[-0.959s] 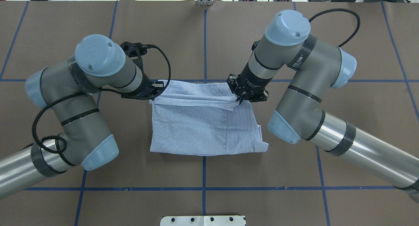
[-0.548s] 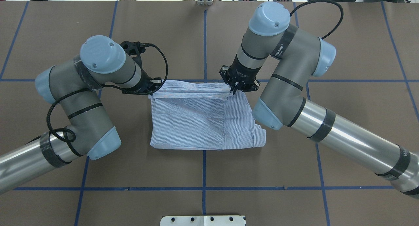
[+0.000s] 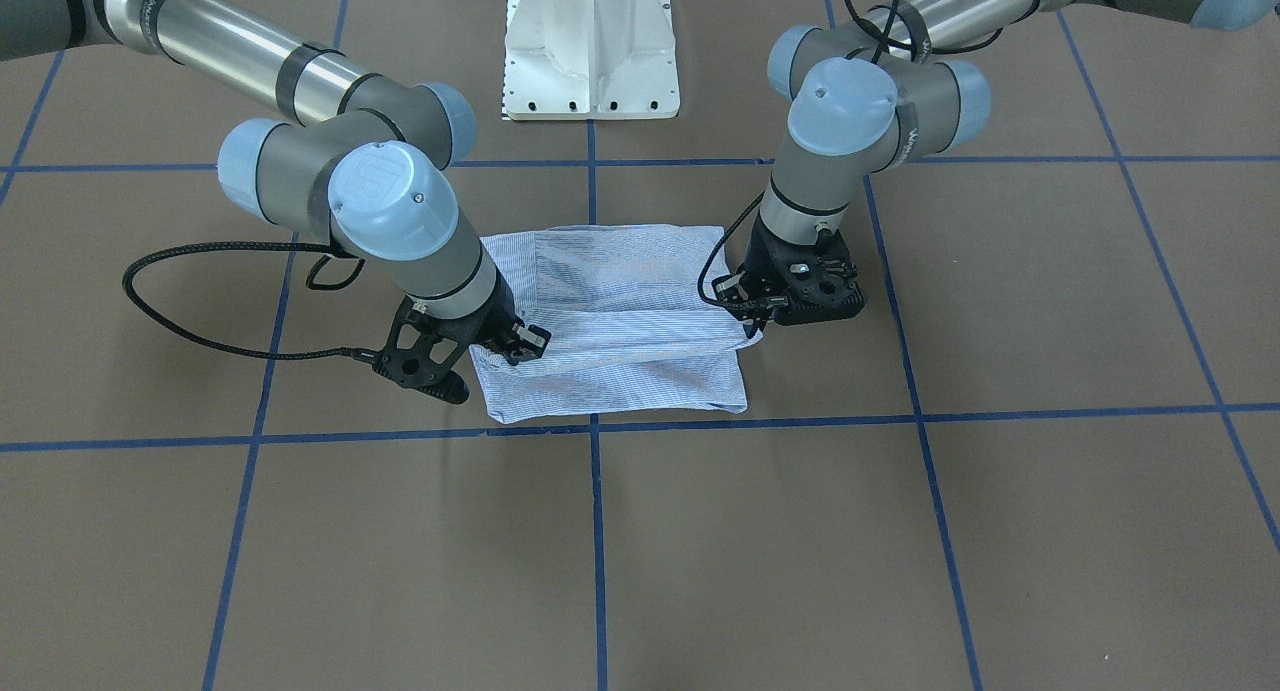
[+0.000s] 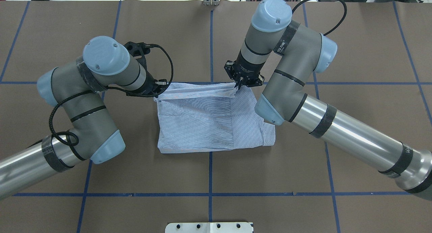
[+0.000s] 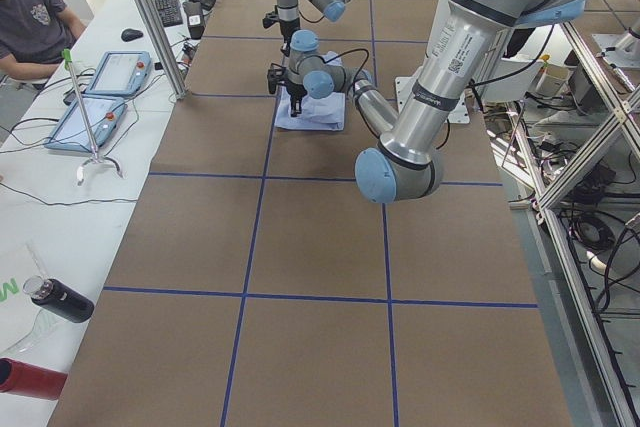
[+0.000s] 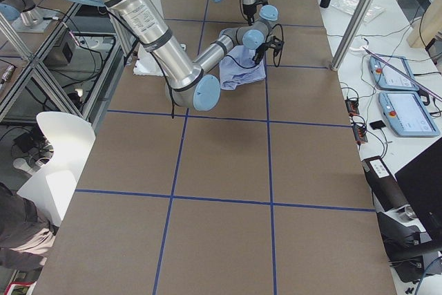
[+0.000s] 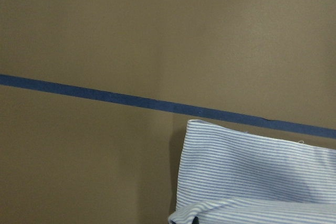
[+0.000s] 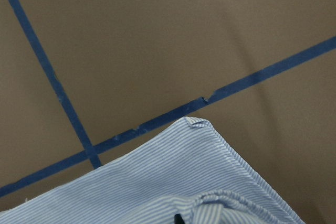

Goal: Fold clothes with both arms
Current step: 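Open both grippers to release the folded edge and rise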

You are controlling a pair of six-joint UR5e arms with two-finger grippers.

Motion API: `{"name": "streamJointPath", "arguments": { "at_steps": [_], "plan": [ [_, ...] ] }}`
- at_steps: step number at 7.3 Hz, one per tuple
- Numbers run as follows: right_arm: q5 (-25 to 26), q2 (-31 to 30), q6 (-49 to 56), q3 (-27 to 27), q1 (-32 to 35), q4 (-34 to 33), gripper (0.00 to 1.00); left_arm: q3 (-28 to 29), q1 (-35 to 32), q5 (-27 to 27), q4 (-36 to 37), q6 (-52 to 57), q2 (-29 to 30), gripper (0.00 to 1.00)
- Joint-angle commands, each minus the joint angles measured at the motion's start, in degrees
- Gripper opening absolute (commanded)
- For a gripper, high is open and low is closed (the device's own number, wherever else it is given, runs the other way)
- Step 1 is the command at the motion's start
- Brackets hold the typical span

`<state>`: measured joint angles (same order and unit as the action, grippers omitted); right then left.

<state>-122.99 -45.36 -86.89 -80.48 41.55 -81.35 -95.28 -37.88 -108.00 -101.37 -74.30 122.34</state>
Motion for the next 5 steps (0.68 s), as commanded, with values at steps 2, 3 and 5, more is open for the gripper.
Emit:
{"name": "streamJointPath", "arguments": {
  "at_steps": [2,3,5],
  "plan": [
    [0.82,-0.08,0.14,0.84,0.28,3.37,1.00,0.00,-0.09,0.16,-1.11,-0.50,-0.09,1.00],
    [0.47,-0.34,-0.03,0.85,0.55,5.04,1.00,-0.08,-0.44,0.16,-1.11,-0.50,-0.09,1.00],
    [0.38,0.27,-0.04,-0.03,-0.24,4.98,1.00,-0.61,-3.15,-0.02,-0.50,0.11,-0.52,1.00]
  ]
}}
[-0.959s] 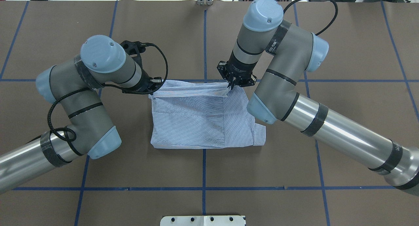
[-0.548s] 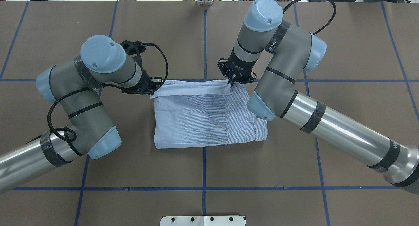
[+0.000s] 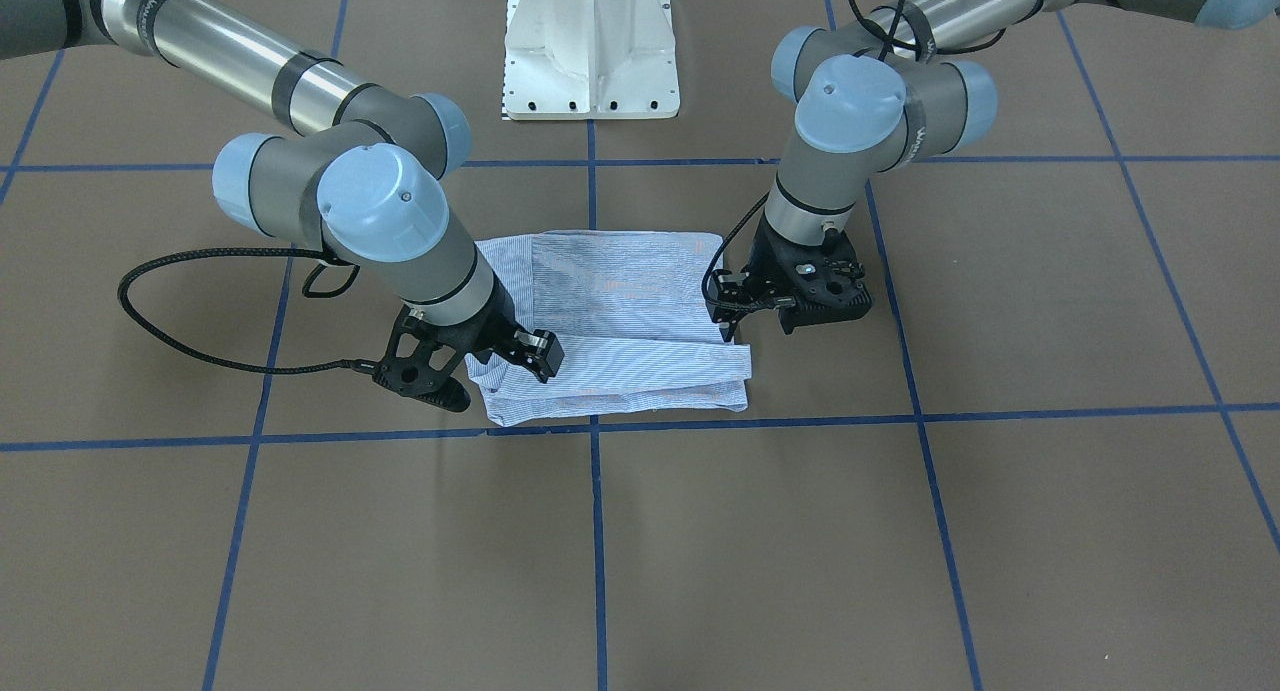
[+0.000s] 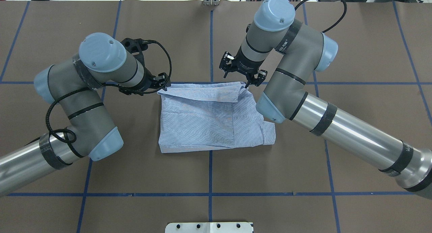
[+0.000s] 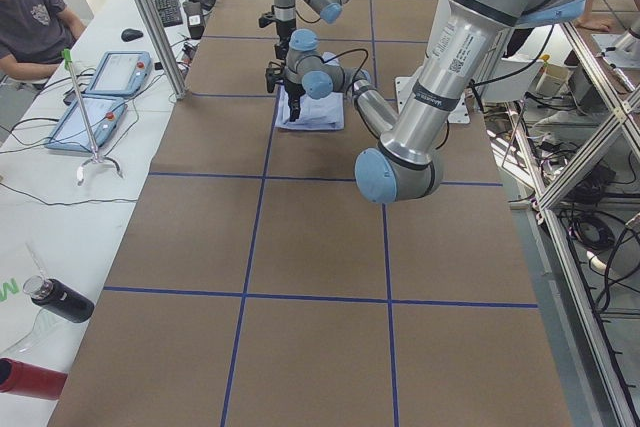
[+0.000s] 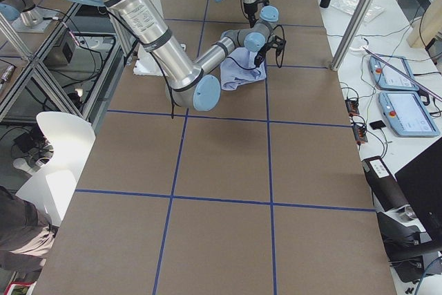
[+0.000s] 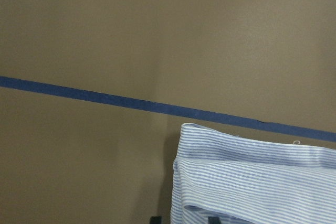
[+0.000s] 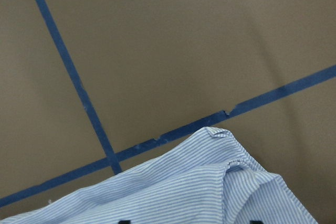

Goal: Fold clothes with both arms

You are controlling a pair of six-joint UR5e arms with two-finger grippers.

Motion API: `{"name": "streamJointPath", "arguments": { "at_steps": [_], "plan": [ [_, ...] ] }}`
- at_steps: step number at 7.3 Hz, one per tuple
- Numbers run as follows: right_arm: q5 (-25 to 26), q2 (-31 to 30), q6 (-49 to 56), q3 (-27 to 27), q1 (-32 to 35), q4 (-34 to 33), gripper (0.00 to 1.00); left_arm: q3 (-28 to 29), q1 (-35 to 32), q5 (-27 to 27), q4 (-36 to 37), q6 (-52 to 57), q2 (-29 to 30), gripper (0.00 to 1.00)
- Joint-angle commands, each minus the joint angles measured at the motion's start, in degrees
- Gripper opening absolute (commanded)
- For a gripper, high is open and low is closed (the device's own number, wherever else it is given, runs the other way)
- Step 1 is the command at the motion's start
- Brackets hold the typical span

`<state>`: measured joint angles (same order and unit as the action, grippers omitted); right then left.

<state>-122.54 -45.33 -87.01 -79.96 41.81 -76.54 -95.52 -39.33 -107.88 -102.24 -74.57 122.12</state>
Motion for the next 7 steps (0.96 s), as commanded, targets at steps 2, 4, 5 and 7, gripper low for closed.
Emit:
{"name": "streamJointPath", "arguments": {
  "at_steps": [2,4,5,7],
  "plan": [
    [4.64,0.68,0.18,-2.29,-5.92,-0.10,1.00,-1.33,-5.65,-1.44,0.55,3.96,-2.74,1.00],
    [13.27,0.68,4.54,-1.87,-12.35,-1.41,1.00,-3.52,-8.91,-3.47,0.55,11.09,-6.97,1.00],
    [13.38,1.21,9.62,-2.30,-12.63,-5.34,1.00,-3.44,-9.18,-3.47,0.46,11.55,-7.59,1.00],
    [15.99,4.10,17.64,0.14,-12.55,-7.49,1.00,-3.53,-9.19,-3.47,0.46,11.55,-7.86,1.00]
  ]
}}
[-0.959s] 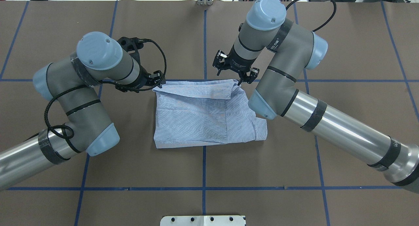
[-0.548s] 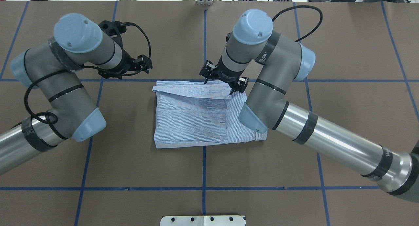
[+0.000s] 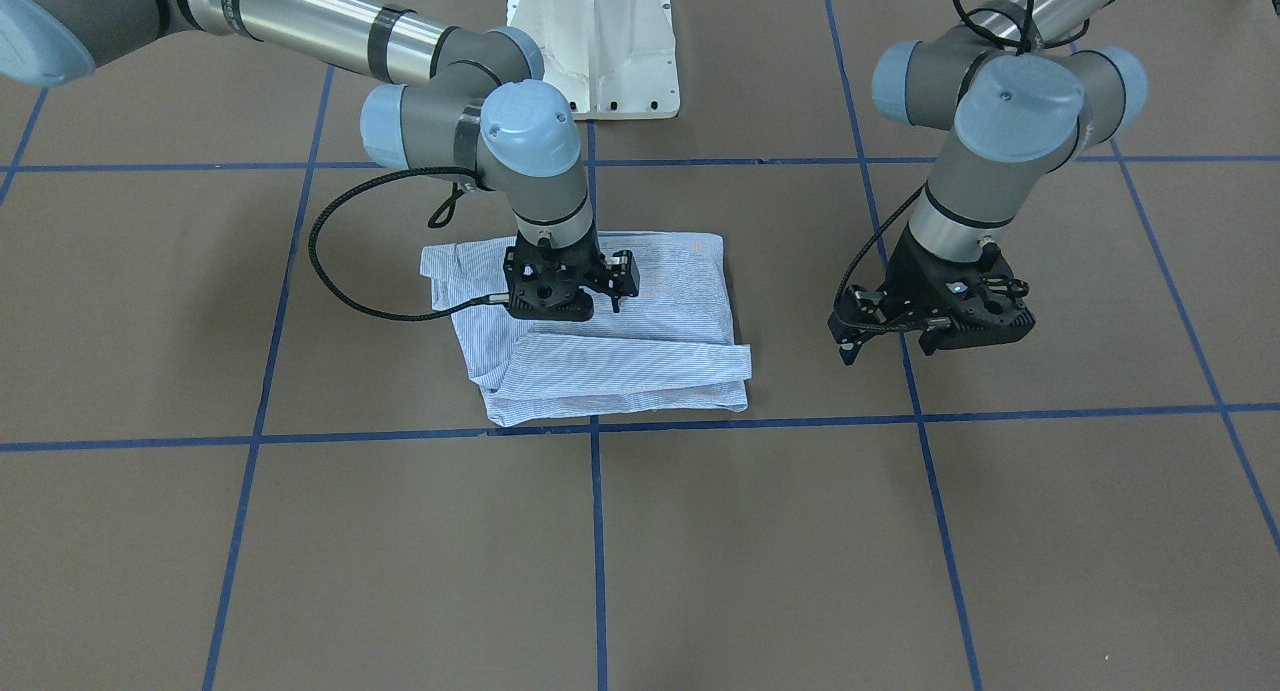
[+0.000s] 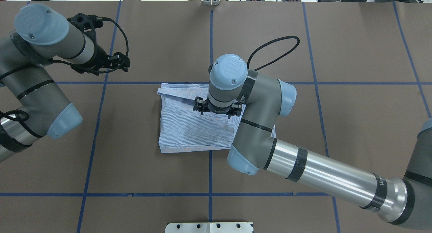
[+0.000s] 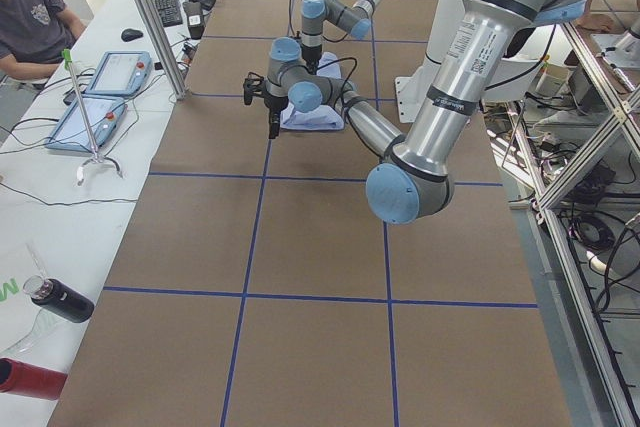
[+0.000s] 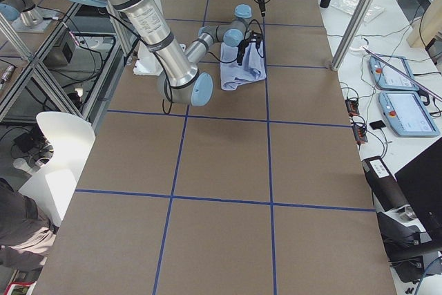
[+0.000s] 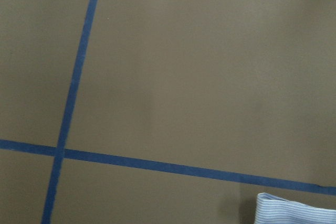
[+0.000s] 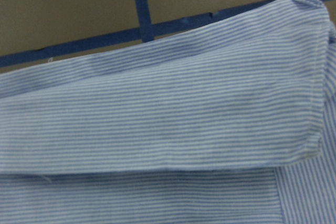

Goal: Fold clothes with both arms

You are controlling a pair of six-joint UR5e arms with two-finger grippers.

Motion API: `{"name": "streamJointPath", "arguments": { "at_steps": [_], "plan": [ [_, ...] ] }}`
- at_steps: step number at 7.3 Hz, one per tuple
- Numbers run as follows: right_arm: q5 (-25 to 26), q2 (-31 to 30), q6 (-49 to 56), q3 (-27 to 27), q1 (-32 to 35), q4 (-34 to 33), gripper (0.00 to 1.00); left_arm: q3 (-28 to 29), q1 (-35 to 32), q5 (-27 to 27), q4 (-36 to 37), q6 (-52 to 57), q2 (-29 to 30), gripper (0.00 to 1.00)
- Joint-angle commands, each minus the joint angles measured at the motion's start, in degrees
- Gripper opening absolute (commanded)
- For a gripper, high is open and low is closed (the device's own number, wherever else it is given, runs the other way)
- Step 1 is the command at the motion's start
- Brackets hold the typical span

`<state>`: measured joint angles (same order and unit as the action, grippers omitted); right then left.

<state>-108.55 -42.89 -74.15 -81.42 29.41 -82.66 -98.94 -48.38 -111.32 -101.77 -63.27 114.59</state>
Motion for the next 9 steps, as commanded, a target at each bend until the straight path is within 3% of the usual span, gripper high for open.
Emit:
{"name": "streamJointPath", "arguments": {
  "at_steps": [1,3,5,6,7,9],
  "plan": [
    [4.29,2.80,7.93,4.05,0.12,-0.93,1.00,-0.11,-0.13,-0.04,-0.01,0.16,-0.77,1.00],
    [6.86,5.78,9.81,10.47,1.16,0.82,1.00,-0.11,-0.22,-0.04,-0.01,0.25,-0.77,1.00],
    [7.65,8.95,9.81,18.97,4.84,10.44,0.99,-0.11,-0.66,-0.04,-0.01,0.07,-0.77,1.00],
    [10.44,10.61,9.81,24.32,6.08,16.07,0.99,-0.11,-1.62,-0.13,0.08,0.16,-0.68,1.00],
    [13.08,11.67,9.90,25.86,6.88,19.69,0.98,-0.11,-2.15,-0.13,0.16,0.25,-0.77,1.00],
    [12.85,13.09,9.81,25.70,8.20,19.64,0.99,-0.11,-3.03,-1.00,1.39,0.25,-0.68,1.00]
  ]
}}
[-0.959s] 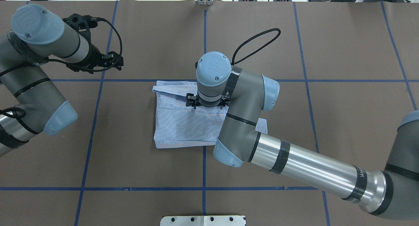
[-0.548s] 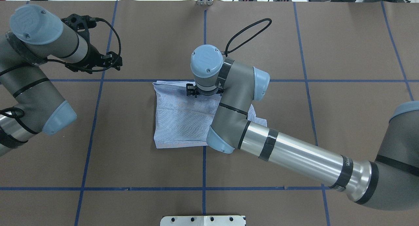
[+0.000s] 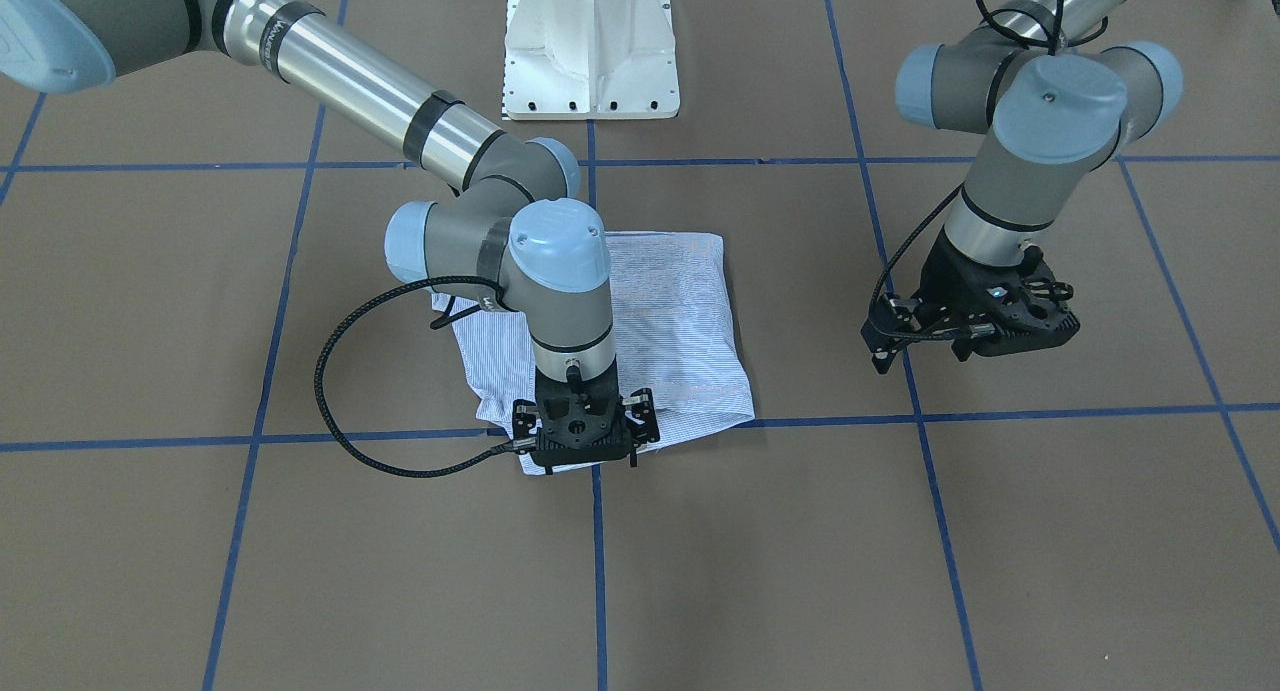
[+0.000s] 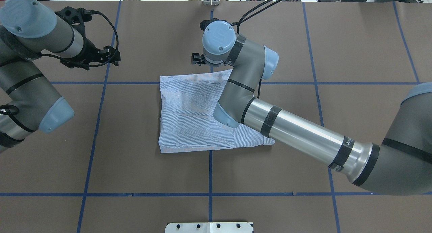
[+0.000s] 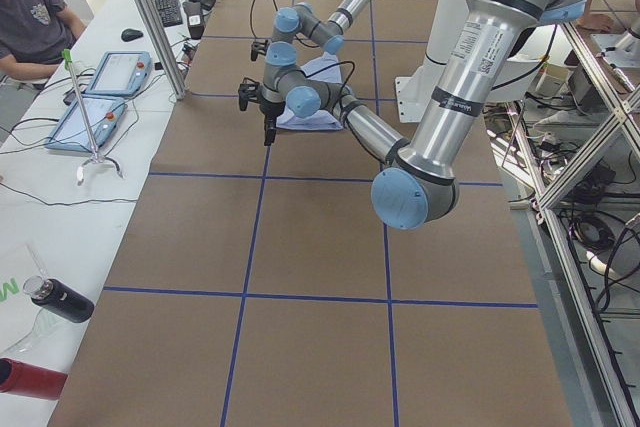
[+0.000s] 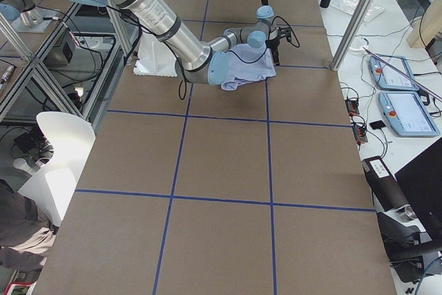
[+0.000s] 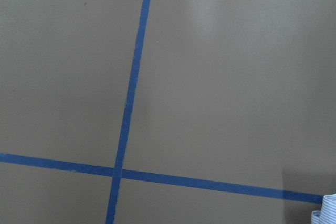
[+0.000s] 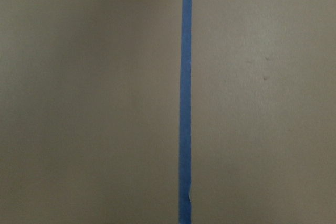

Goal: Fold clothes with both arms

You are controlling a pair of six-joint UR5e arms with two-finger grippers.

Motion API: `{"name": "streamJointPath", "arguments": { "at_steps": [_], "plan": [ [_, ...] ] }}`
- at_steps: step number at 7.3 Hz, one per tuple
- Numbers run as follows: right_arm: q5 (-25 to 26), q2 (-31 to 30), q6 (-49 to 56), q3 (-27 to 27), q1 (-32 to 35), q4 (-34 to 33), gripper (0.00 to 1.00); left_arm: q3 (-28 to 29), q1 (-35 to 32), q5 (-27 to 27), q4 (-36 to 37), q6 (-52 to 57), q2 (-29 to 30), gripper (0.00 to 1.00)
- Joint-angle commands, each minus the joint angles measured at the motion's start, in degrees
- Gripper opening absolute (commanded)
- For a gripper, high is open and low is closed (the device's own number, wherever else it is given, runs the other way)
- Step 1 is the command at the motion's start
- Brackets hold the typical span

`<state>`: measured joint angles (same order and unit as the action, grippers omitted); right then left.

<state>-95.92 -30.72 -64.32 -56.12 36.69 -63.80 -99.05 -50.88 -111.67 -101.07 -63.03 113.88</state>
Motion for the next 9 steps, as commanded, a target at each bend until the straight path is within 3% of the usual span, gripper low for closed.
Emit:
{"name": "streamJointPath", "arguments": {
  "at_steps": [1,3,4,5,6,7,9],
  "plan": [
    [-2.58,0.40,0.94,-1.34,1.97,0.09,0.99,-0.70,-1.14,-1.26,0.61,0.10,-0.06,1.00],
    [-11.09,-5.64,3.13,-15.35,6.70,-15.03,1.00,-6.82,-1.67,-1.35,0.44,0.89,-4.25,1.00],
    [-18.87,-8.01,7.76,-20.47,11.16,-21.56,1.00,-10.16,-3.16,-2.92,0.35,4.11,-7.50,1.00],
    [-23.21,-13.08,13.72,-27.22,15.21,-26.67,1.00,-12.46,-5.52,-3.98,-0.26,7.45,-10.75,1.00],
    [-23.78,-20.18,21.44,-34.68,18.30,-30.29,1.00,-13.70,-8.07,-4.08,-0.18,13.66,-13.31,1.00],
    [-25.26,-24.34,31.08,-37.89,22.59,-33.37,1.00,-13.45,-11.14,-4.43,-0.18,23.47,-16.12,1.00],
    [-32.27,-35.05,51.30,-41.34,34.35,-36.30,1.00,-8.83,-24.98,-13.87,0.00,41.67,-19.48,1.00]
  ]
}}
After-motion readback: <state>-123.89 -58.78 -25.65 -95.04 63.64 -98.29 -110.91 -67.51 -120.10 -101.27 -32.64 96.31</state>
